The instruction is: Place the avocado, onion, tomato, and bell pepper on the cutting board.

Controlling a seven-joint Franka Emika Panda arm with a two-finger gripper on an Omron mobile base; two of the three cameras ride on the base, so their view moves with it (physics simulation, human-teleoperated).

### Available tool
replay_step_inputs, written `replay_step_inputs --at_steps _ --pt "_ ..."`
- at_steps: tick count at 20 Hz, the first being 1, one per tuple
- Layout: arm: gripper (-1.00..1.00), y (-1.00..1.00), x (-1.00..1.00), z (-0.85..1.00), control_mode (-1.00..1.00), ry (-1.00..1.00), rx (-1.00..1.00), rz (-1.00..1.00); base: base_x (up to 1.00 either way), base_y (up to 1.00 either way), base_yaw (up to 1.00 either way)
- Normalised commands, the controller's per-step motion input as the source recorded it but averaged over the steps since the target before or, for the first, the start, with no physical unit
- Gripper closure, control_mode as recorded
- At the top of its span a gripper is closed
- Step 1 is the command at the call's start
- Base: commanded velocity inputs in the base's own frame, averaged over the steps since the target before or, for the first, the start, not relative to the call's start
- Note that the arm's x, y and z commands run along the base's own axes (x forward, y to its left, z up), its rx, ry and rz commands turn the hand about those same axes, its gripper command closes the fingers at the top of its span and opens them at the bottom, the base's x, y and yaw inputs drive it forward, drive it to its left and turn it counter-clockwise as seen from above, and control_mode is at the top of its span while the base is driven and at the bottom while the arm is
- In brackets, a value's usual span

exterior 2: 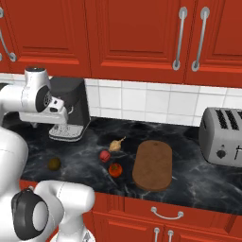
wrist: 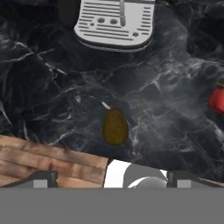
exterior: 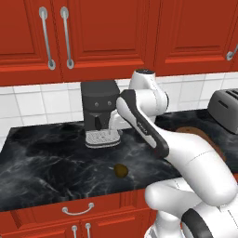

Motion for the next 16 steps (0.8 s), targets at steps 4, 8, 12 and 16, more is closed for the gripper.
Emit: replay_step_inputs --at_steps 4,8,12,16 --pt "-1.0 0.04 0.0 -0.51 -1.0 0.07 0.0 0.02 0.0 0.0 0.0" --pt "-1.0 0.0 -0.01 -0.5 -1.0 0.05 0.0 0.0 0.0 0.0 0.0" --pt "-1.0 0.0 0.0 -0.36 -1.0 0.02 0.0 0.0 0.0 0.0 0.0" --pt "-1.0 0.0 0.01 -0.32 -1.0 0.03 0.0 0.01 0.0 0.0 0.0"
